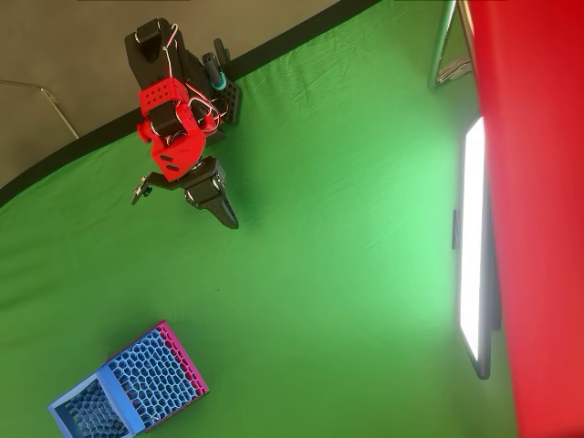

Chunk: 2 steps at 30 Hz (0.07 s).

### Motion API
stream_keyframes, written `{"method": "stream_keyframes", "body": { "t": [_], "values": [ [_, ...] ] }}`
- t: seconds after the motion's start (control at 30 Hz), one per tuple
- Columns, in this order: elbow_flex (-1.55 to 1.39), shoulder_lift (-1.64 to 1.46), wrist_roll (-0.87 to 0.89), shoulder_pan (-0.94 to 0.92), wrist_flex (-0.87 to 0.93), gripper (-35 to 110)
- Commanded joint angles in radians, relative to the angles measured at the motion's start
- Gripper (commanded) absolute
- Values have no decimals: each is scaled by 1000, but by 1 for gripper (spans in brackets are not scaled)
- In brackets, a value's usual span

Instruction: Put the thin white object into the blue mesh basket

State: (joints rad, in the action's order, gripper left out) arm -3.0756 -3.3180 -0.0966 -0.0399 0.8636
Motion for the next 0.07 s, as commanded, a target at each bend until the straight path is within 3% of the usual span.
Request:
{"method": "stream_keyframes", "body": {
  "t": [0.0, 0.03],
  "values": [
    [-8, -8, 3, -6, 2, 1],
    [-8, -8, 3, -6, 2, 1]
  ]
}}
